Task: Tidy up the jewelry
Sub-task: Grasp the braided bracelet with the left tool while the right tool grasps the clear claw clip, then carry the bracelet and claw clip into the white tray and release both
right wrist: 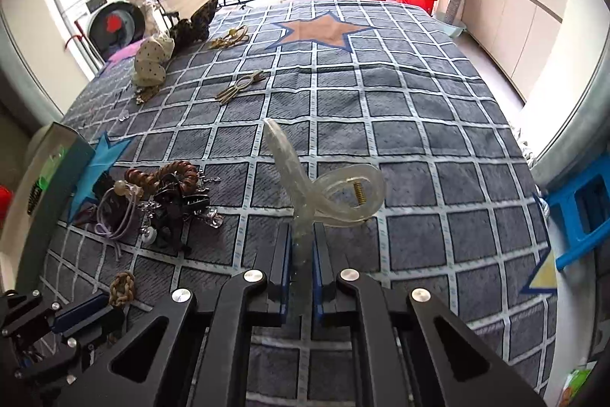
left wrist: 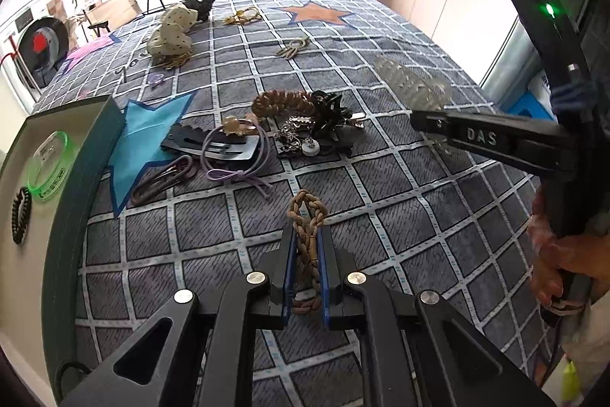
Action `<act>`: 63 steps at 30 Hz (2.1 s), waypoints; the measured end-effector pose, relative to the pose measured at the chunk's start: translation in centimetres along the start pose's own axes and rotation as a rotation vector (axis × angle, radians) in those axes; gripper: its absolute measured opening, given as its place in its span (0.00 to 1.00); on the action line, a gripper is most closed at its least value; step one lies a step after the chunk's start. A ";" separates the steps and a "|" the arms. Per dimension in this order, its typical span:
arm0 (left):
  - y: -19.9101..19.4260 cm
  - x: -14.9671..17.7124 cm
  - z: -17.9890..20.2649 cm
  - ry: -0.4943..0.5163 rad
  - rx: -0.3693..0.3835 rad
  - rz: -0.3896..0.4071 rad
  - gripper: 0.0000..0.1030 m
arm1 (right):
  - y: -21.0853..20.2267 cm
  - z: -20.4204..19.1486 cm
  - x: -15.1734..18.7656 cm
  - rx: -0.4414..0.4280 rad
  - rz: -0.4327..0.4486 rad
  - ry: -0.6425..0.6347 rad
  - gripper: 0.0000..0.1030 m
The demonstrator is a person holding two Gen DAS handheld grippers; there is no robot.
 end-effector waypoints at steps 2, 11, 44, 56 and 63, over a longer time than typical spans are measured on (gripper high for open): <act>-0.6 0.0 -0.1 -0.007 0.004 0.014 0.12 | -0.5 0.0 0.3 -0.014 0.006 0.014 0.10; -3.5 0.7 -0.1 -0.026 0.010 0.062 0.12 | -3.1 -0.2 2.4 -0.066 0.022 0.063 0.10; -11.5 4.1 -9.3 -0.214 -0.033 0.206 0.12 | -8.4 -11.3 4.0 -0.136 0.046 -0.073 0.10; -12.9 4.7 -15.9 -0.308 -0.103 0.251 0.12 | -7.8 -19.6 1.8 -0.207 0.046 -0.201 0.10; -13.2 4.7 -19.5 -0.348 -0.149 0.266 0.12 | -7.5 -23.9 0.6 -0.245 0.046 -0.271 0.10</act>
Point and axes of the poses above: each gripper's, at about its wrist camera, not at the fingertips, and y roughly the way its jaws point, z to its right, x to its underside, the point moved 10 cm from there along y, roughly the way its jaws point, and after that the axes turned 2 degrees about z, right-handed, at the moved point
